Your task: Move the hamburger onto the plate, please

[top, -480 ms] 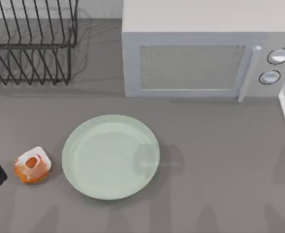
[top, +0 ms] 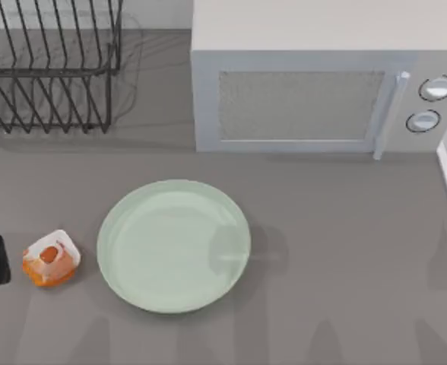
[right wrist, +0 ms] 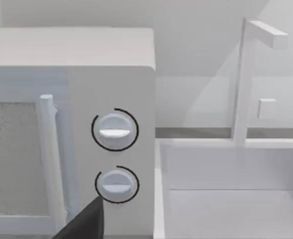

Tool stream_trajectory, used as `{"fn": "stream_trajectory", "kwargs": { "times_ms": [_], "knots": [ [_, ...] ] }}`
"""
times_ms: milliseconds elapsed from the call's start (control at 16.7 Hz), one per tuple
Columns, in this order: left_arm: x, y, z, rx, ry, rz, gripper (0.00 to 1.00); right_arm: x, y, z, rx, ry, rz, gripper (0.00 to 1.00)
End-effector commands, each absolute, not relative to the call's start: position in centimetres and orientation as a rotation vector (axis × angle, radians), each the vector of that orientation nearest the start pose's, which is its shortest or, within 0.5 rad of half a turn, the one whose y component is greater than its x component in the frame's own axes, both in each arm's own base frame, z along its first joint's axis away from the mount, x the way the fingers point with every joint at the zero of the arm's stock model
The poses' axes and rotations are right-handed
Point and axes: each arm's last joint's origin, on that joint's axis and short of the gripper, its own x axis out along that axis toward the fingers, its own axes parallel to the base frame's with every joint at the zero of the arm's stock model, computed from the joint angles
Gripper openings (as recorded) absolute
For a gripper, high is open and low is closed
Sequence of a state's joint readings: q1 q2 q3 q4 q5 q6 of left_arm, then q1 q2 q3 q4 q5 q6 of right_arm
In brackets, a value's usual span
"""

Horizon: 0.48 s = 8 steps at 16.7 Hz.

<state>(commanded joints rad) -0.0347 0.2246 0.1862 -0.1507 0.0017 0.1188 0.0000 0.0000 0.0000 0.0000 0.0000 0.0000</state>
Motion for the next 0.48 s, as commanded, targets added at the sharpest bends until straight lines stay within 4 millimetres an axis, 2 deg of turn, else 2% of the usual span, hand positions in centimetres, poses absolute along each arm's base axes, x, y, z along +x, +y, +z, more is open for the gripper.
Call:
{"fn": "stream_trajectory", "kwargs": {
  "times_ms": [240,480],
  "knots": [
    [14.2,-1.1,21.3,0.277,0.508,-0.139,1.0,10.6,-0.1,16.0,0.0,0.0,0.0,1.0],
    [19.4,-2.2,20.9,0.447,0.918,-0.307,1.0,10.6,-0.1,16.0,0.0,0.0,0.0,1.0]
  ]
}}
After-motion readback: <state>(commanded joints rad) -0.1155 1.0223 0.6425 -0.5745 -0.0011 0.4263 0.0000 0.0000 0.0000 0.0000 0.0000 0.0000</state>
